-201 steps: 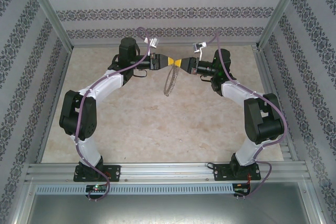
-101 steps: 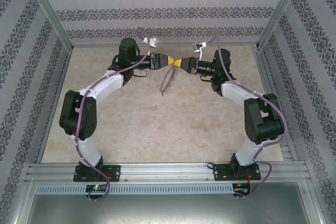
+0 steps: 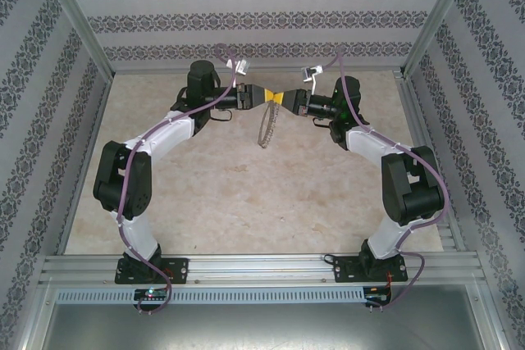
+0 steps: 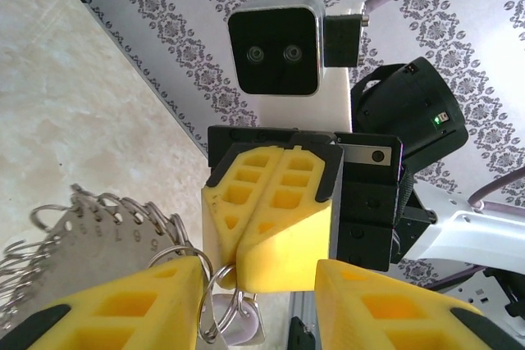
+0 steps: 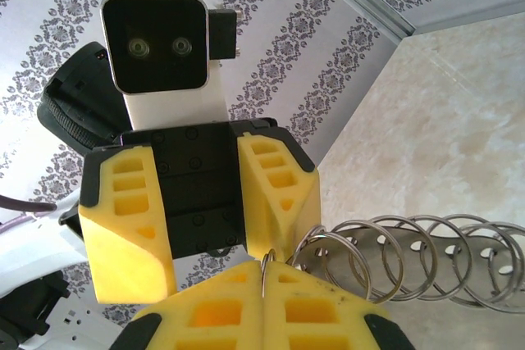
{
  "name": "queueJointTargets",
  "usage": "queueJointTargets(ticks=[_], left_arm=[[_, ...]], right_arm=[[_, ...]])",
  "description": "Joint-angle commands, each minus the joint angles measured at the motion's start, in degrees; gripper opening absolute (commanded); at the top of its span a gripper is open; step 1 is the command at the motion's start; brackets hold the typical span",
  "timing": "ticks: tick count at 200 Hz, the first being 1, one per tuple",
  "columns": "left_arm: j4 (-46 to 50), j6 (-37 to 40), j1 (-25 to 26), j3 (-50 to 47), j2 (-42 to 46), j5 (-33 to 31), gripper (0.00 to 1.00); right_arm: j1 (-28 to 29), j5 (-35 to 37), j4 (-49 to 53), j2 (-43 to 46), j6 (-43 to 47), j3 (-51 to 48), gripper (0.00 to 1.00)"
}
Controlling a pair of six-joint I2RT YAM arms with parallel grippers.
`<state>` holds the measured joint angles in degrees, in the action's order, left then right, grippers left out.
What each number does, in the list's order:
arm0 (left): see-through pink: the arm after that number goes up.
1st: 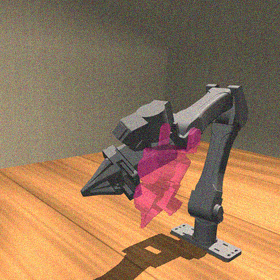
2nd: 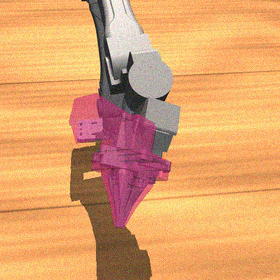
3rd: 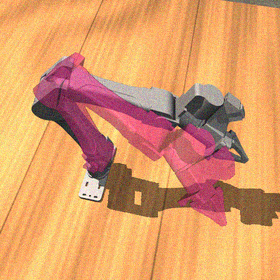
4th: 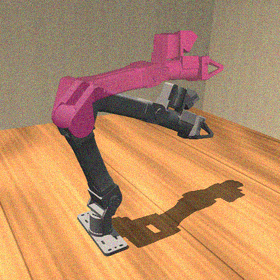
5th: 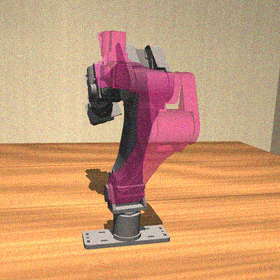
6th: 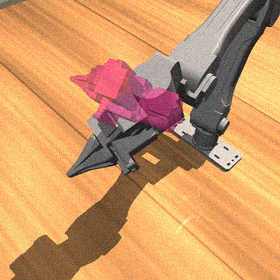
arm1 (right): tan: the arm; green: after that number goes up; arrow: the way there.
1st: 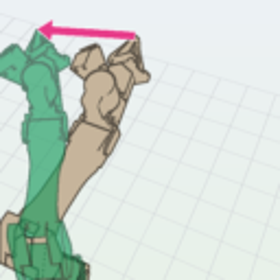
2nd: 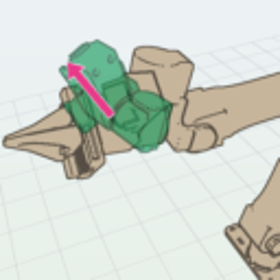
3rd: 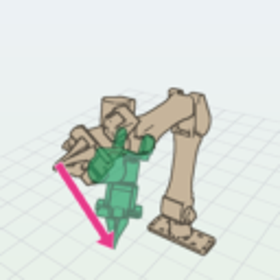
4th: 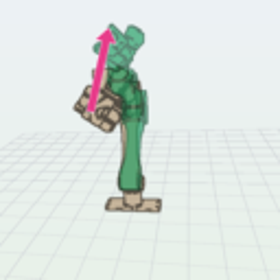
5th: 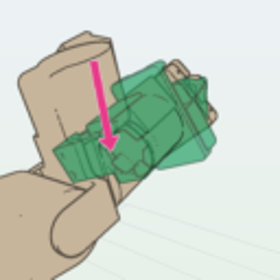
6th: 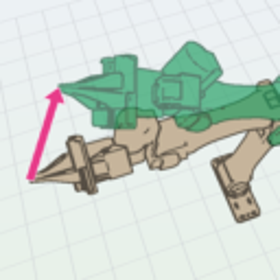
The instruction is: Put the keys on the keyring
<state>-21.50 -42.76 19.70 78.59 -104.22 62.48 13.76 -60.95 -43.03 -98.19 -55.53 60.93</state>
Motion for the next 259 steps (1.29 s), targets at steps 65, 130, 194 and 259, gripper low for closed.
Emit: queueJointTargets(ticks=[65,130,194,259], left_arm=[[-7.98,-3.79,0.97,-1.68,-0.79,1.15,0.21],[-11.02,-6.26,1.04,-1.17,-1.68,0.73,0.00],[-13.64,-8.00,0.98,-1.51,-1.21,-0.38,0.00],[-15.23,-9.47,0.99,-0.94,-1.58,-0.86,0.00]], right_arm=[[0.39,-0.43,-2.85,1.67,0.34,1.83,0.00],[0.34,-0.72,-3.11,1.63,-0.09,1.92,0.00],[-1.14,-0.39,-4.22,4.27,-0.82,-1.09,0.38],[-2.17,-0.19,-5.09,7.22,-0.81,-5.70,0.36]])
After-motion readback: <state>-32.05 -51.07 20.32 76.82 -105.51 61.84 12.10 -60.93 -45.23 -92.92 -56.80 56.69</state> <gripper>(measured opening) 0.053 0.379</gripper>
